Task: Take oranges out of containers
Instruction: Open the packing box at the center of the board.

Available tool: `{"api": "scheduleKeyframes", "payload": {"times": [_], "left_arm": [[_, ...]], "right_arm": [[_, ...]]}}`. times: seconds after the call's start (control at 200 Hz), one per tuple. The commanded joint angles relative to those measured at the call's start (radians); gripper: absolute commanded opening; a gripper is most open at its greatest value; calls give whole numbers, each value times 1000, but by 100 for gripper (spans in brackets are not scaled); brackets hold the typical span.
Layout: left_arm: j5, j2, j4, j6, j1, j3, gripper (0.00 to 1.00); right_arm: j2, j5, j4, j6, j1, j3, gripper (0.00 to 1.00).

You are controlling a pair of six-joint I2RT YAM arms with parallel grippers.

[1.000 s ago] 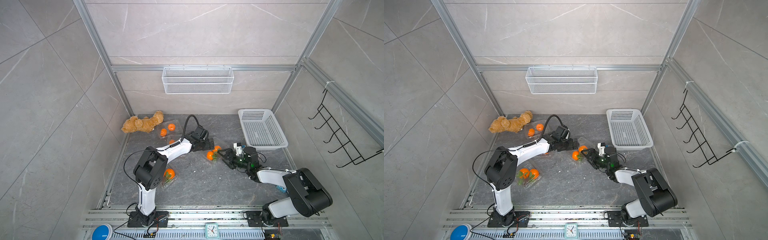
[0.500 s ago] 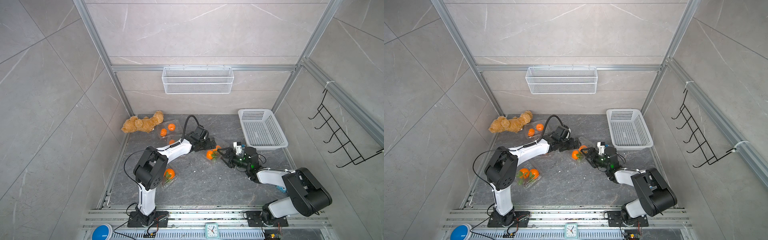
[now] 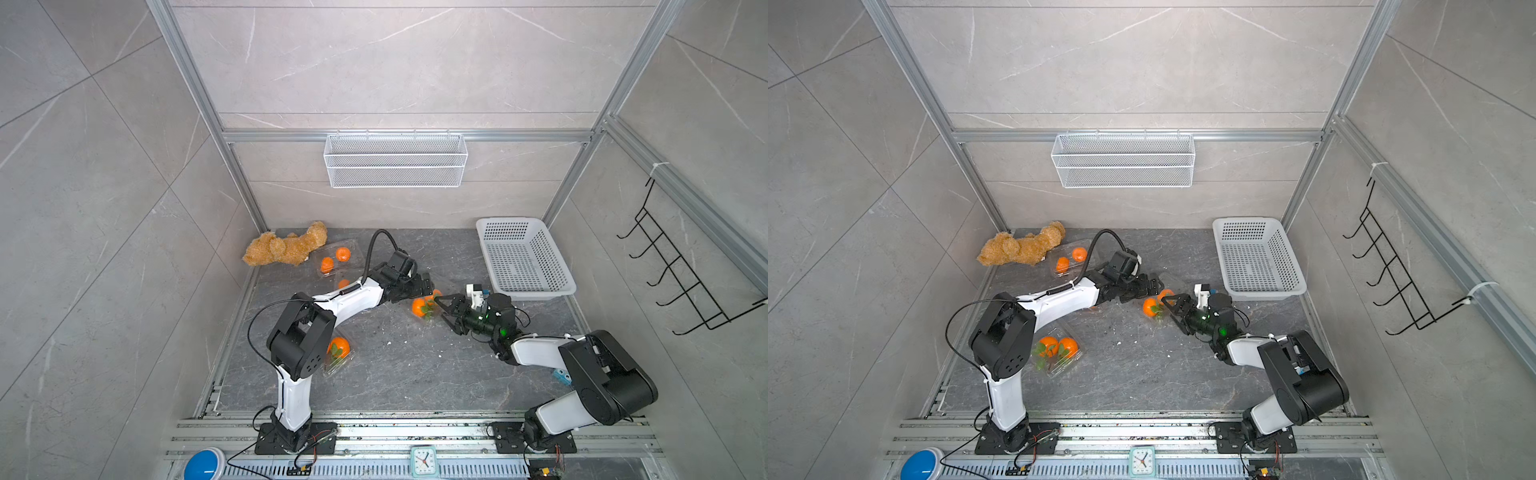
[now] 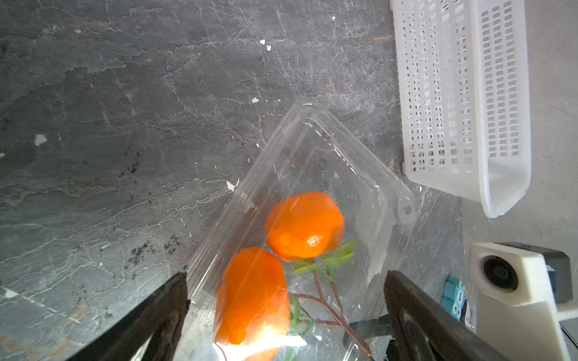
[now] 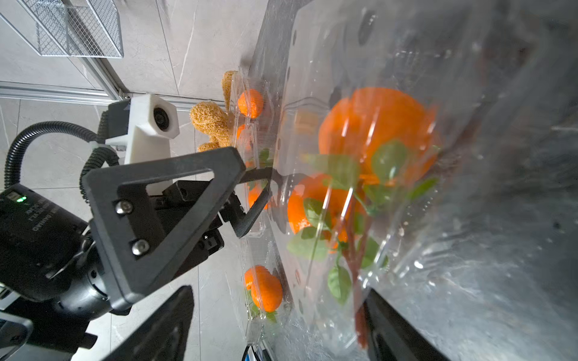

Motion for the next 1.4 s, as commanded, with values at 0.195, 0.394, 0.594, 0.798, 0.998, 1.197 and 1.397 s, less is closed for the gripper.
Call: {"api": "scheduleKeyframes", "payload": {"times": [0.195, 0.394, 0.594, 0.798, 0.998, 1.197, 1.397], "left_arm": [[52, 35, 47, -29, -4, -4, 99], [61, 34, 57, -40, -5, -7, 99], [84, 24, 77, -63, -6, -9, 100], [46, -59, 51, -61, 16, -50, 100], [29, -213, 126, -131, 43, -197, 100], [38, -323, 364, -287, 42, -432, 99], [8, -362, 539, -416, 40, -607, 97]], "right_arm": [[41, 8, 59, 41, 8, 51, 81], [59, 35, 59, 56, 14, 55, 72], [79, 75, 44, 71, 32, 60, 57], [52, 104, -14, 75, 35, 65, 44], [44, 150, -47, 139, 35, 84, 36], [70, 179, -46, 232, 35, 123, 31], [97, 222, -42, 293, 37, 139, 27]]}}
